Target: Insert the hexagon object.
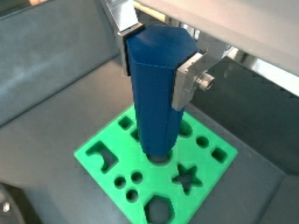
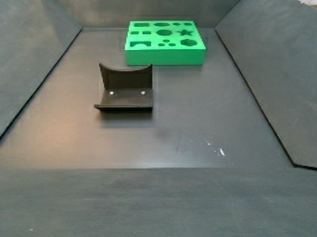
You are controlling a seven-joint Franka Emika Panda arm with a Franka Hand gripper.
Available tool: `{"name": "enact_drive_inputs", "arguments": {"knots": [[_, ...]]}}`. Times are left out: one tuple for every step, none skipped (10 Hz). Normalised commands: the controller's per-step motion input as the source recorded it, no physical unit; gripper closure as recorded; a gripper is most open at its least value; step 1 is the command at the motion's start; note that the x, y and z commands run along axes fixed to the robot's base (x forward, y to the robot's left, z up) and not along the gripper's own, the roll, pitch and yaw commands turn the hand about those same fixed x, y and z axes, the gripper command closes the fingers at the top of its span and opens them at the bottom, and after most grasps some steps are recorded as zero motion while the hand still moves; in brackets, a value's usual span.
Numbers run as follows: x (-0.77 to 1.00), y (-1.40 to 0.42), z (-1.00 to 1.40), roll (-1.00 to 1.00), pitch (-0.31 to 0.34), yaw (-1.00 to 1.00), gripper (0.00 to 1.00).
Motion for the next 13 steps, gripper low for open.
{"name": "enact_drive_inputs", "arguments": {"knots": [[-1.00,0.65,-1.00,-0.01,-0.064,-0.06,1.00],[-1.00,0.66,-1.00,-0.01,-0.066,-0.07,1.00],[-1.00,0.61,-1.00,-0.05,-0.086,-0.06,1.00],[-0.70,0.36,-0.79,-0.19,-0.100,0.00,1.00],[0.00,-0.05,-0.58,-0.13,0.000,0.13,1.00],[0.09,0.00,-0.19,-0.12,0.000,0.00,1.00],[0.00,0.00,-0.04,0.00,0.000,0.00,1.00],[0.00,0.00,-0.26,0.00,-0.061,0.00,1.00],[0.00,0.00,-0.31,0.00,-0.080,0.00,1.00],[0.00,-0.01,-0.34,0.00,-0.060,0.00,1.00],[0.00,0.00,-0.33,0.00,-0.034,0.00,1.00],[0.00,0.00,-0.29,0.00,-0.020,0.00,1.00],[0.02,0.00,-0.31,0.03,-0.007,0.01,1.00]]}}
